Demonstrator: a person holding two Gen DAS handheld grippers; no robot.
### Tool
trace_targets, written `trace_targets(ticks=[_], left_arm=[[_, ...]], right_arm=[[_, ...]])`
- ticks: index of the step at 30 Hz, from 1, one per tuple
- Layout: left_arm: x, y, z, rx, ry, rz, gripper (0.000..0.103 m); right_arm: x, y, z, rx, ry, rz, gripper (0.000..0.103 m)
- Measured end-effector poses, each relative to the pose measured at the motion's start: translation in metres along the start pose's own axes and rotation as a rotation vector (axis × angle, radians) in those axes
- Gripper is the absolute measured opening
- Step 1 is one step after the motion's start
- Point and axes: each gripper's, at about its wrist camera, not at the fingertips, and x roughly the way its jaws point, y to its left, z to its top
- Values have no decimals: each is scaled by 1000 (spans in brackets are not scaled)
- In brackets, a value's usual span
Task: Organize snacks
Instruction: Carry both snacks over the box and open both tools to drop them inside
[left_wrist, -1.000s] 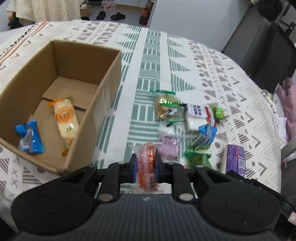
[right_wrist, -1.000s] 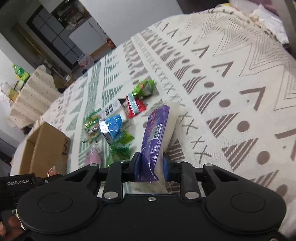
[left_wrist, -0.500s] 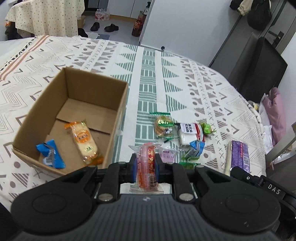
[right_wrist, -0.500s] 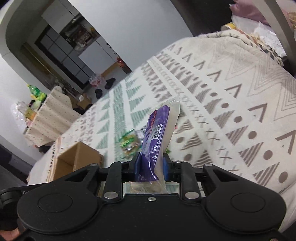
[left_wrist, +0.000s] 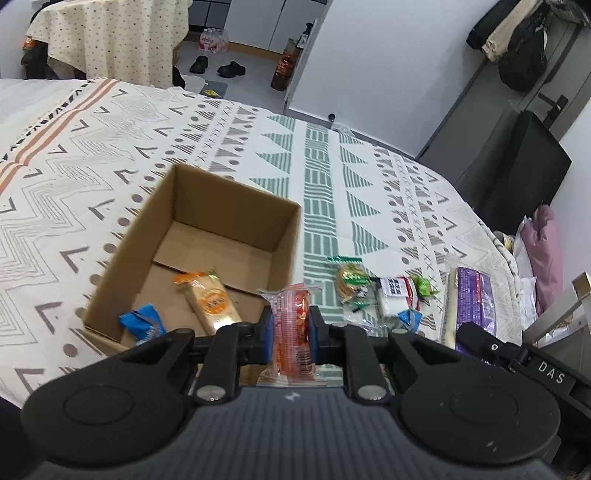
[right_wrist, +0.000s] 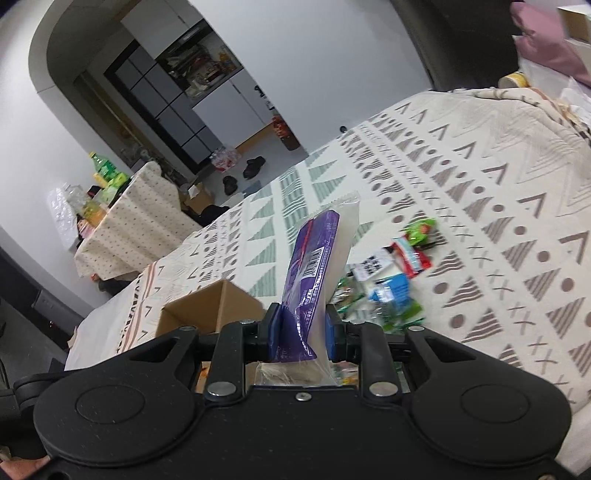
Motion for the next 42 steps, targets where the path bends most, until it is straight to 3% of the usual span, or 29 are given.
trace_targets(ticks=[20, 28, 35, 38, 42], left_arm=[[-10, 84, 30, -97, -23, 30, 17], [4, 100, 31, -129, 10, -8, 22], [3, 108, 35, -139, 22, 7, 24], [1, 112, 37, -146, 21, 16, 31], [-4, 115, 38, -145, 7, 26, 53]], right_arm=[[32, 80, -21, -63, 34, 101, 23], [50, 103, -30, -95, 67, 114, 23], [63, 118, -34, -117, 87, 114, 23], [67, 124, -32, -120, 95, 125, 29], [65, 127, -32, -131, 86, 115, 38]])
